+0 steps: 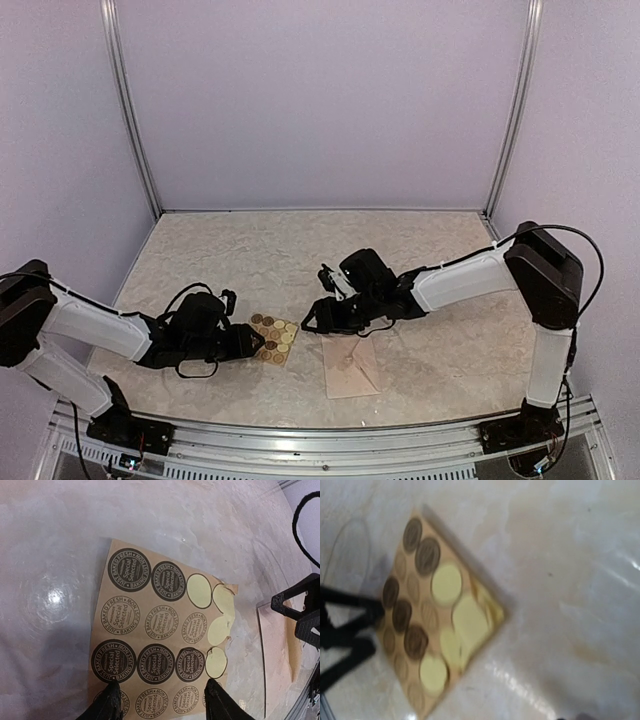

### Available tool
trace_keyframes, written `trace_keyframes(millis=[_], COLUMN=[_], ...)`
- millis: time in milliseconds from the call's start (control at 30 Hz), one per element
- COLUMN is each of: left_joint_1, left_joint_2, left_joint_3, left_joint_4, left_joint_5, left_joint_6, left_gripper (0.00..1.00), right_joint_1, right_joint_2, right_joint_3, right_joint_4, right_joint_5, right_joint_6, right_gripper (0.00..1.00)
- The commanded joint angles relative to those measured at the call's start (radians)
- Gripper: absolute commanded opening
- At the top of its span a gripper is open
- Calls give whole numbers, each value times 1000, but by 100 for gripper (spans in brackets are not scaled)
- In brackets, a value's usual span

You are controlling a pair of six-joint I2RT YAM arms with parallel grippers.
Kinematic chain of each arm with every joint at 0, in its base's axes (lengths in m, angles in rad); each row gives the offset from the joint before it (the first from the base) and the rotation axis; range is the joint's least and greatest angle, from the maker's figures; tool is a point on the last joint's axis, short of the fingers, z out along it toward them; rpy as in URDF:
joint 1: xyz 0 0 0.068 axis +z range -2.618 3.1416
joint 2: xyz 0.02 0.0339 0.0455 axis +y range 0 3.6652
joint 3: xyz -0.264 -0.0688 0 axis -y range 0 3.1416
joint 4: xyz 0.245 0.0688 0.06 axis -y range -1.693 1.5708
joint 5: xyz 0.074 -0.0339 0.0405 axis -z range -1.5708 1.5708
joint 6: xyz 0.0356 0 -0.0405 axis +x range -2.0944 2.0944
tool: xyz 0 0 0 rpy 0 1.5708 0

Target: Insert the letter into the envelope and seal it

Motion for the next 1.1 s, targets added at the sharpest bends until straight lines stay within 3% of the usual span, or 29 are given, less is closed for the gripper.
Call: trace_keyframes(millis=[0, 567, 700, 933, 1067], left_joint_1=[-62, -140, -143, -149, -152], left_joint_2=[27, 44, 47, 41, 5], left_joint_3=[-19, 3, 7, 12, 16], left_joint_4=[-22, -6, -6, -13, -34], left_joint_5=[-25, -49, -51, -69, -95], left_joint_6=[-78, -126, -129, -135, -140], left_gripper=[53, 53, 53, 52, 53], right_joint_1=[-4, -3, -4, -4, -6], right_joint_2=[59, 213, 214, 179, 106], right_joint_3=[48, 113, 119, 93, 51], right_joint_4=[29, 101, 107, 163, 215], right_joint_5=[-24, -120, -124, -154, -155], right_joint_6=[26, 73, 72, 80, 65], right_gripper=[59, 52, 39, 0, 0])
